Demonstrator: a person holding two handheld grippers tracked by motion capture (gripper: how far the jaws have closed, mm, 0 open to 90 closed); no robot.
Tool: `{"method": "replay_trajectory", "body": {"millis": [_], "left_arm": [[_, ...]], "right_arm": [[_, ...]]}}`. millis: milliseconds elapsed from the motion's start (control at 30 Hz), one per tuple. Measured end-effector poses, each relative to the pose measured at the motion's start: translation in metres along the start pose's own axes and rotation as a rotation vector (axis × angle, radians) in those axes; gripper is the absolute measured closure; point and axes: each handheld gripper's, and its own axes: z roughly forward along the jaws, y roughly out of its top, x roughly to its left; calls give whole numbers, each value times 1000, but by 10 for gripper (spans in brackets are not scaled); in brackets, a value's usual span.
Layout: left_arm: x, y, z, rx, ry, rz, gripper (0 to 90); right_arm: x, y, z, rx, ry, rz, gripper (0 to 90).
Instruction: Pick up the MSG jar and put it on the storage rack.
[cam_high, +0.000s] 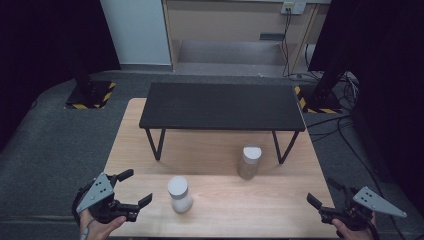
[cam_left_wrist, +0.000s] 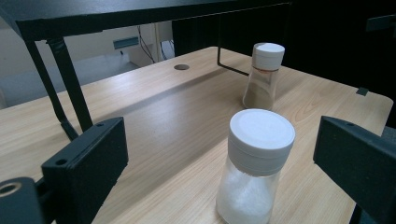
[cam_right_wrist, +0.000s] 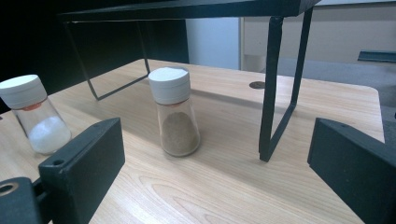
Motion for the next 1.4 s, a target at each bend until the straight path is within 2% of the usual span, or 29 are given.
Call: {"method": "replay_trajectory", "body": {"millis": [533, 700, 1033, 1200, 1333, 1400], "left_arm": [[2, 7, 0, 16, -22, 16, 13], [7, 10, -1, 0, -47, 0, 13], [11, 25, 3, 63, -84, 28, 13], [13, 42, 5, 108, -105, 63, 13], [17, 48, 7, 119, -122, 66, 13], [18, 54, 8, 139, -127, 81, 13]], "right_arm": [[0, 0, 1, 1, -2, 0, 47], [1, 1, 2, 5, 1, 0, 49], [1, 1, 2, 4, 0, -2, 50], [1, 1, 2, 4, 0, -3, 51], [1, 1, 2, 3, 0, -7, 53], [1, 1, 2, 6, 0, -5, 53]]}}
